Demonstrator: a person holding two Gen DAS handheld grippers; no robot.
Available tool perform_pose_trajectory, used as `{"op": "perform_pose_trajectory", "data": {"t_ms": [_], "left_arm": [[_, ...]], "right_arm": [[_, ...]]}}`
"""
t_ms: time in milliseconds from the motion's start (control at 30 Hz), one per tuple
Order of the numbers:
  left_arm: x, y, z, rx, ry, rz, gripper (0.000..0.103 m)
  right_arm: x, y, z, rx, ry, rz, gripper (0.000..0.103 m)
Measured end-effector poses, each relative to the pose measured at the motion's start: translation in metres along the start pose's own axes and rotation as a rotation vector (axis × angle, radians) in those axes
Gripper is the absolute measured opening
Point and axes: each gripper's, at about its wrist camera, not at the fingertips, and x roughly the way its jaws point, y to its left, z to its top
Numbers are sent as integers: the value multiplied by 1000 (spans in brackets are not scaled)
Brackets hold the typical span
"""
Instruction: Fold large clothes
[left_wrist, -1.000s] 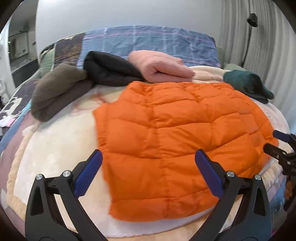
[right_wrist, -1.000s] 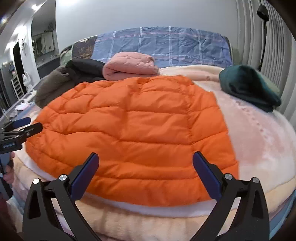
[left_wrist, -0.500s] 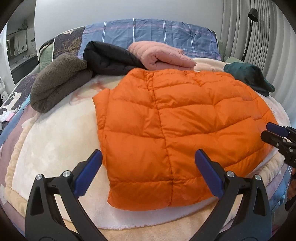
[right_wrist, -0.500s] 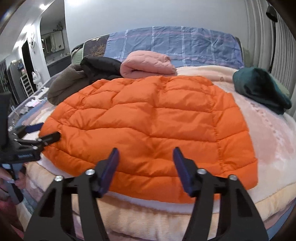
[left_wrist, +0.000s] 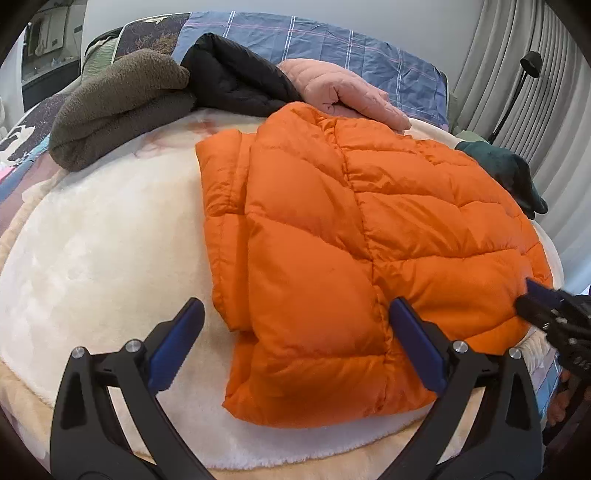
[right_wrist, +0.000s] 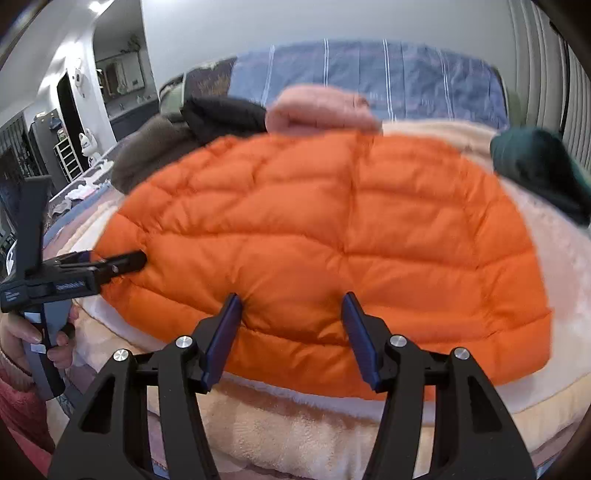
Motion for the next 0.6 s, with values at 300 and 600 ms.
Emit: {"op": "perform_pose_trajectory", "data": {"t_ms": [300,600], "left_arm": [[-3,20,2,-79,-8,-115,88],[-1,45,16,-225,-6,-164,78]], "right_arm": [[-21,-7,32,34,-13,42,60],[10,-8,113,21,-117,-11,61]]}}
